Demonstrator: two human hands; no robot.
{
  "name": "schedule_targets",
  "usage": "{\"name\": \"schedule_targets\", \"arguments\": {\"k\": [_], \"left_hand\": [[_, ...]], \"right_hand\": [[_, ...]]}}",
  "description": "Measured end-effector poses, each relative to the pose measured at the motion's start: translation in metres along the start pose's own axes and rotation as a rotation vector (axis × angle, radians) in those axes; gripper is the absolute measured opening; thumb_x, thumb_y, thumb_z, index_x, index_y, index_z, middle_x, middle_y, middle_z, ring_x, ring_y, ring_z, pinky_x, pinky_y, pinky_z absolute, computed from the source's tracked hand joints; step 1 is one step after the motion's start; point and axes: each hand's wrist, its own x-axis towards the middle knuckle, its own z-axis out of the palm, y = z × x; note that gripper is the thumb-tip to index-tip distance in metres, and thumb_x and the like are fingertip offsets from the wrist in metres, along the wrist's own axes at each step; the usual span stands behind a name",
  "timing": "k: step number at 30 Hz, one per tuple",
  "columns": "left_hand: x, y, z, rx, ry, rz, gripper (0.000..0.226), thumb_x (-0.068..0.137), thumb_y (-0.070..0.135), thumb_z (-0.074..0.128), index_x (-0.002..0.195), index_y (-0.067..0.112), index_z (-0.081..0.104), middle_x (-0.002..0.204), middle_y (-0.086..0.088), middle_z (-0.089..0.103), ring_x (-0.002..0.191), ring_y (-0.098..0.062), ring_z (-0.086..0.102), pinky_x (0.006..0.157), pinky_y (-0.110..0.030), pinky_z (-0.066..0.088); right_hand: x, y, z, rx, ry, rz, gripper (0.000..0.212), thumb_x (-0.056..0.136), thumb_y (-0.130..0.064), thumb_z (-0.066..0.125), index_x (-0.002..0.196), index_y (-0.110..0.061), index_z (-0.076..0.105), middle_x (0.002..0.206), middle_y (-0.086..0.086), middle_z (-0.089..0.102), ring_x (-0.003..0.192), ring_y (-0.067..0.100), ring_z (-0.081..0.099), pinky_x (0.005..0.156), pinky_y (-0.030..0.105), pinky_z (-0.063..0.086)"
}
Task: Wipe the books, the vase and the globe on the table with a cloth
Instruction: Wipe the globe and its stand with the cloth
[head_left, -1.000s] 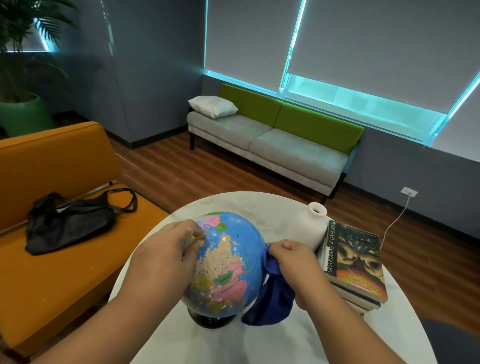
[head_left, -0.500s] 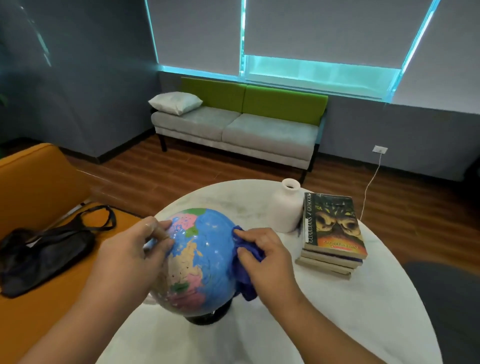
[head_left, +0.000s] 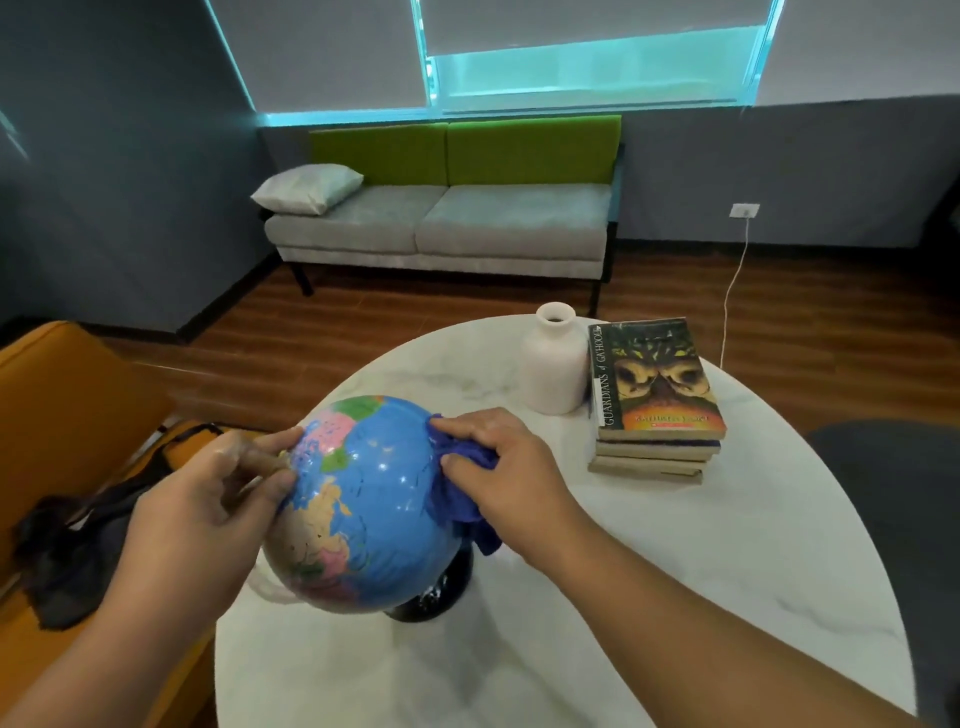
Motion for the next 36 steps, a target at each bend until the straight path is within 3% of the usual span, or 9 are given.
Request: {"name": "schedule_targets", "arguments": {"k": [3,5,9,15,17,19,23,30,36], "left_hand": [[-0.002,0.003,0.005,-0.010,0.011,-0.002,0.015,0.085,0.011,0.067,0.081,0.024,0.061,0.104,0.033,0.066,0.096,0.014,0.061,0.080,-0.039,0.057],[-0.004,0.006,0.007,-0.003,0.021,-0.008,0.015,0.085,0.012,0.067,0.080,0.025,0.061,0.103,0.035,0.065,0.094,0.016,0.060,0.081,-0.040,0.057],[-0.006,0.009,0.008,0.019,0.036,-0.012,0.015,0.085,0.011,0.067,0.076,0.021,0.061,0.094,0.044,0.062,0.090,0.023,0.057,0.075,-0.034,0.057],[-0.010,0.019,0.011,0.060,0.034,0.005,0.021,0.085,0.011,0.068,0.074,0.026,0.058,0.087,0.052,0.056,0.087,0.030,0.051,0.071,-0.021,0.054],[-0.012,0.021,0.012,0.074,0.039,0.015,0.021,0.084,0.012,0.068,0.077,0.028,0.057,0.086,0.054,0.053,0.086,0.031,0.049,0.070,-0.014,0.051],[-0.013,0.022,0.012,0.076,0.041,0.022,0.021,0.084,0.011,0.069,0.076,0.027,0.057,0.085,0.055,0.052,0.086,0.033,0.048,0.066,-0.006,0.049],[-0.014,0.025,0.012,0.087,0.030,0.004,0.015,0.085,0.013,0.068,0.075,0.021,0.060,0.085,0.057,0.050,0.088,0.033,0.046,0.068,-0.027,0.054],[-0.018,0.027,0.013,0.091,0.063,-0.001,0.016,0.085,0.011,0.068,0.074,0.018,0.060,0.100,0.031,0.064,0.086,0.022,0.051,0.068,-0.023,0.049],[-0.018,0.029,0.013,0.072,0.025,0.011,0.015,0.086,0.012,0.066,0.075,0.017,0.059,0.098,0.035,0.057,0.090,0.017,0.050,0.062,-0.013,0.046]], "right_hand": [[0.005,-0.001,-0.004,0.087,0.009,0.178,0.031,0.087,-0.008,0.057,0.111,-0.022,0.072,0.103,-0.017,0.061,0.102,0.007,0.060,0.086,0.010,0.047],[0.003,-0.008,-0.002,-0.054,0.030,0.090,0.031,0.088,-0.010,0.057,0.114,-0.021,0.070,0.100,-0.017,0.056,0.097,0.005,0.058,0.077,0.000,0.041],[-0.008,-0.021,0.011,-0.209,-0.059,-0.209,0.036,0.085,-0.012,0.064,0.120,-0.020,0.067,0.114,-0.009,0.052,0.104,0.000,0.052,0.094,0.005,0.037],[0.014,-0.024,-0.003,-0.063,0.013,0.117,0.027,0.086,-0.010,0.061,0.106,-0.022,0.074,0.104,-0.013,0.061,0.099,0.006,0.058,0.086,0.007,0.042],[0.014,-0.031,-0.002,-0.045,-0.005,0.135,0.027,0.088,-0.011,0.058,0.108,-0.022,0.073,0.102,-0.015,0.060,0.101,0.008,0.057,0.089,0.014,0.045],[0.009,-0.042,0.002,-0.084,-0.024,0.023,0.028,0.089,-0.013,0.058,0.112,-0.023,0.071,0.103,-0.014,0.056,0.099,0.003,0.053,0.086,0.005,0.040],[-0.003,-0.051,0.016,-0.400,-0.181,-0.273,0.034,0.087,-0.016,0.061,0.120,-0.022,0.067,0.114,-0.009,0.052,0.104,0.003,0.048,0.092,0.009,0.037],[0.018,-0.045,0.003,-0.370,-0.044,-0.011,0.029,0.090,-0.016,0.057,0.115,-0.023,0.070,0.112,-0.009,0.054,0.104,0.009,0.053,0.094,0.018,0.041],[-0.005,-0.050,0.019,-0.521,-0.245,-0.417,0.032,0.088,-0.017,0.062,0.118,-0.023,0.069,0.119,-0.008,0.056,0.111,0.015,0.045,0.098,0.023,0.038]]}}
